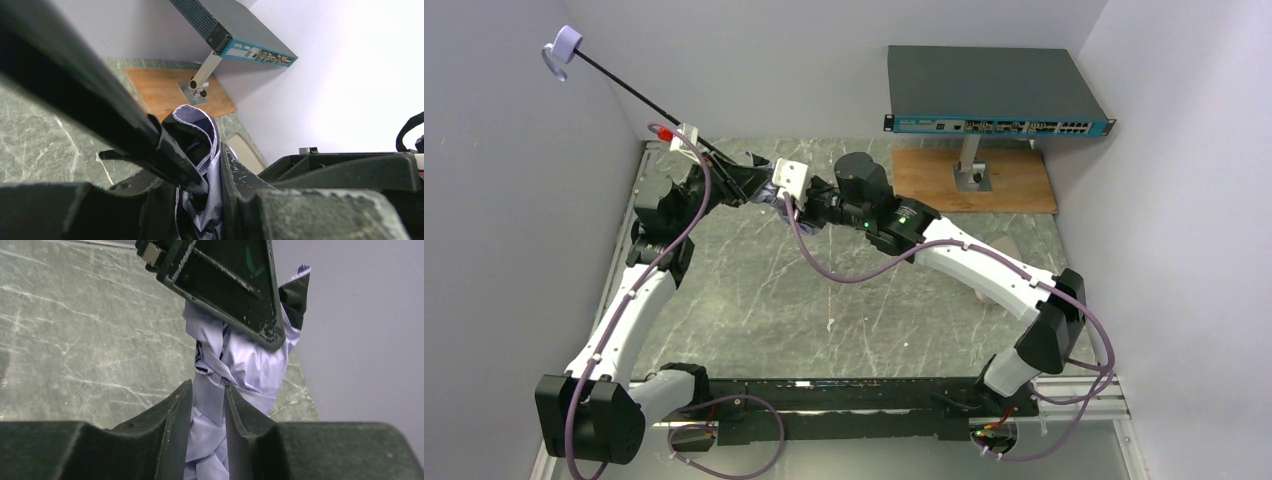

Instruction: Open the umbrella

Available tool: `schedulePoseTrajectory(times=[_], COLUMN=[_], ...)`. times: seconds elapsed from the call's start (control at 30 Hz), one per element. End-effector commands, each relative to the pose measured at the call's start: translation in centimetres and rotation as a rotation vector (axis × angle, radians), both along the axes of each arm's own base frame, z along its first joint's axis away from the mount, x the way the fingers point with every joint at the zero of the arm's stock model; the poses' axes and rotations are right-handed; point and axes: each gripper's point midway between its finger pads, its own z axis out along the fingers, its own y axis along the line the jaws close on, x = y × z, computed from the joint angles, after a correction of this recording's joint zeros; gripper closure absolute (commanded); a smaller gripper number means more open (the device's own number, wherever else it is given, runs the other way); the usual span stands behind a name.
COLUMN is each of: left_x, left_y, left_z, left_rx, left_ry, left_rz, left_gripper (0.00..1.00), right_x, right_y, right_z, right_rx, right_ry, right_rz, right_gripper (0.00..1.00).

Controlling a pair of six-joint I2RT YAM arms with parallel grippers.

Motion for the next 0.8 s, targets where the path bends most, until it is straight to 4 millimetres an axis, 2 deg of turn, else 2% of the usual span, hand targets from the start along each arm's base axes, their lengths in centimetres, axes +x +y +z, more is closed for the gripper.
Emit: schedulePoseTrajectory(times=[0.0,0.03,0.13,0.17,0.3,0.43,0.57,0.77], left_x=[-1.5,-1.5,-1.3,-1.2,-0.7,0.7,2.7,5.0], left_y=[-1.1,-1.1,-0.9,-0.9,-0.4,0.6,2.4,4.0], left_z=[3.4,3.4,3.5,3.6,3.8,3.4,3.3,4.3], left_rx=[-0.041,-0.041,-0.042,-0.044,-0.053,-0.092,-0.17,-0.252], left_ry=[-0.096,-0.099,-0.095,-0.096,-0.091,-0.041,0.038,0.088], left_rz=[-0.057,-0.055,-0.043,-0.038,-0.005,0.047,0.129,0.185], left_gripper=[1.0,1.0,1.0,1.0,1.0,1.0,1.0,1.0], right_x=[0.4,0.3,0.4,0.4,0.3,-1.2,-2.6,-2.5], right_y=[1.6,1.7,1.8,1.8,1.4,1.5,2.4,4.3], right_z=[1.8,1.5,1.0,0.7,0.0,-0.3,-0.3,-0.8], right_rx=[0.038,0.03,0.015,0.009,-0.015,-0.01,0.027,0.056], right_ry=[-0.066,-0.068,-0.065,-0.062,-0.048,-0.03,0.019,0.114], right_rz=[0.017,0.022,0.019,0.017,0.01,0.076,0.153,0.174], right_gripper=[0.72,0.75,0.97,1.0,1.0,1.0,1.0,1.0])
